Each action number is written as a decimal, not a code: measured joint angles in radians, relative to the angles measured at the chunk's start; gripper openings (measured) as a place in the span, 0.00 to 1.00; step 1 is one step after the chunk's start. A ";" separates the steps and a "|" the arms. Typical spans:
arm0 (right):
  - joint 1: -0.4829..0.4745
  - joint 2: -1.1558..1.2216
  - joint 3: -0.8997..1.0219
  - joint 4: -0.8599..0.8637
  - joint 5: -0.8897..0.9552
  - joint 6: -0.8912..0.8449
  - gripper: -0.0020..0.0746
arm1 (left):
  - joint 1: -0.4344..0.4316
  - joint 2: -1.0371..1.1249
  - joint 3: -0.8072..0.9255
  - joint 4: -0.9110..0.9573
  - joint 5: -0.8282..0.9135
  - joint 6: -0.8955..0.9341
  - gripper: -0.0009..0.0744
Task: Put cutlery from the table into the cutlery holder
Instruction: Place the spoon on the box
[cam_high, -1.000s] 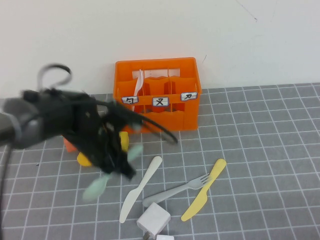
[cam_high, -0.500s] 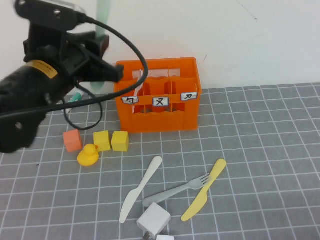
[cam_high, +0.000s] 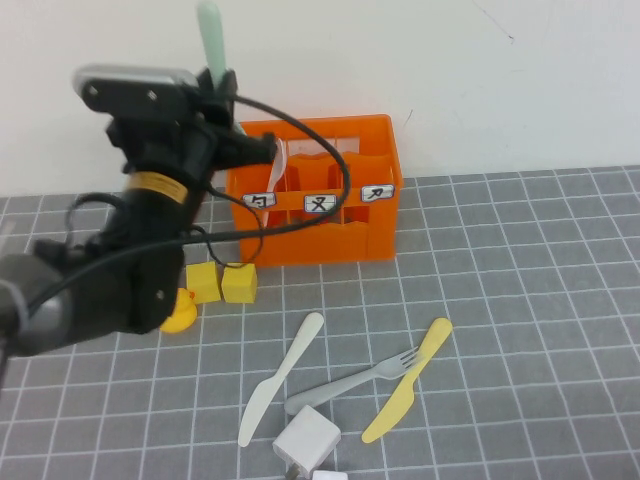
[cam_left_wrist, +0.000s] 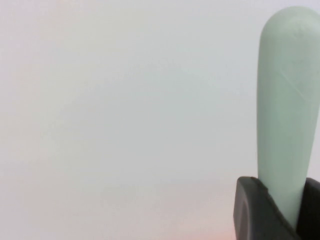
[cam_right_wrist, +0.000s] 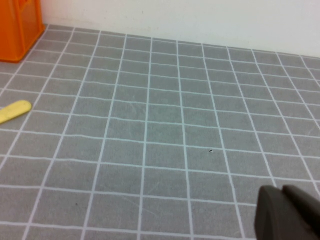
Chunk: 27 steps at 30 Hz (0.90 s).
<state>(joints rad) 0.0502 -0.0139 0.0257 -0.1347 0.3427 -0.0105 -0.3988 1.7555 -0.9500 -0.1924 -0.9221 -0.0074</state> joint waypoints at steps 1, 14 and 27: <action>0.000 0.000 0.000 0.000 0.000 0.000 0.02 | 0.000 0.021 -0.002 0.000 -0.011 -0.001 0.18; 0.000 0.000 0.000 0.000 0.000 0.000 0.02 | 0.012 0.243 -0.204 0.036 0.022 -0.055 0.18; 0.000 0.000 0.000 0.000 0.000 0.000 0.02 | 0.041 0.262 -0.215 0.070 0.072 -0.026 0.20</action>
<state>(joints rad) 0.0502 -0.0139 0.0257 -0.1347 0.3427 -0.0105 -0.3579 2.0176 -1.1652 -0.1224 -0.8506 -0.0329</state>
